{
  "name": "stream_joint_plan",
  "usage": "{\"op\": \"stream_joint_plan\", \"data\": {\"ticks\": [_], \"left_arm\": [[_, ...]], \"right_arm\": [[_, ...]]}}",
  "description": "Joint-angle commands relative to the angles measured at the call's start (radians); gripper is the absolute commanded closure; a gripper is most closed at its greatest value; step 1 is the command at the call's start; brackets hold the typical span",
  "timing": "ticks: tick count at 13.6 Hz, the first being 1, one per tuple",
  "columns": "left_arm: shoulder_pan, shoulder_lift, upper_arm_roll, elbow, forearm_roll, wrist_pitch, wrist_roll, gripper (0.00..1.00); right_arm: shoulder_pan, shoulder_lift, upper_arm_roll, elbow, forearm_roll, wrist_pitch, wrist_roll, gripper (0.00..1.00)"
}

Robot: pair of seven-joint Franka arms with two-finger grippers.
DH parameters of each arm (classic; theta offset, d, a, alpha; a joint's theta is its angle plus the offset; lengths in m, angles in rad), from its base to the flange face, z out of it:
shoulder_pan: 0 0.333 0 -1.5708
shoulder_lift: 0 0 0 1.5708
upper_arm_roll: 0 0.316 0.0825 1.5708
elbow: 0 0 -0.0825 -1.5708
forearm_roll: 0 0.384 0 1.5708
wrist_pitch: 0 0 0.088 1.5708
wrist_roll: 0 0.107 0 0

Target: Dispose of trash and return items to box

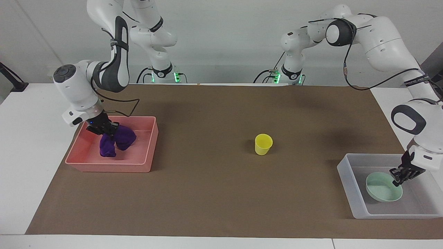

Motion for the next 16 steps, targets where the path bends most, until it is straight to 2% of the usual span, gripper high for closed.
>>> {"op": "stream_joint_plan", "data": {"ticks": [1,2,3,4,5,7,8,9,11,13,16], "left_arm": [[0.002,-0.027,0.004,-0.042,0.034,0.024,0.003,0.65],[0.001,-0.028,0.004,-0.042,0.045,0.012,0.007,0.47],[-0.005,-0.030,0.006,-0.031,0.049,-0.011,0.007,0.44],[-0.007,-0.030,0.006,-0.016,0.054,-0.046,0.007,0.40],[-0.009,-0.031,0.004,0.012,0.062,-0.069,0.008,0.38],[-0.027,-0.086,0.001,0.017,0.080,-0.077,0.011,0.22],[-0.054,-0.124,0.001,0.008,0.077,-0.095,0.010,0.05],[-0.082,-0.164,0.001,-0.005,0.077,-0.133,0.008,0.00],[-0.131,-0.253,0.001,-0.066,0.077,-0.192,0.005,0.00],[-0.169,-0.351,-0.002,-0.188,0.076,-0.189,0.005,0.00],[-0.286,-0.416,0.001,-0.294,0.076,-0.193,-0.035,0.00]], "right_arm": [[-0.002,0.019,0.013,-0.023,0.046,0.047,0.036,1.00],[-0.002,0.025,0.012,-0.025,0.046,0.057,0.039,0.83],[-0.002,0.025,0.012,-0.022,0.046,0.050,0.039,0.52],[-0.001,0.025,0.013,-0.017,0.046,0.048,0.038,0.08],[-0.001,0.022,0.016,-0.013,0.044,0.045,0.038,0.00],[0.016,-0.006,0.023,0.012,0.044,0.018,0.041,0.00],[0.035,-0.016,0.023,0.028,0.044,-0.004,0.054,0.00],[0.048,-0.024,0.024,0.038,0.043,-0.025,0.077,0.00],[0.096,-0.036,0.024,0.046,0.029,-0.044,0.166,0.00],[0.134,-0.043,0.023,0.047,0.027,-0.065,0.215,0.00],[0.157,-0.067,0.026,0.079,-0.032,-0.106,0.283,0.00]]}}
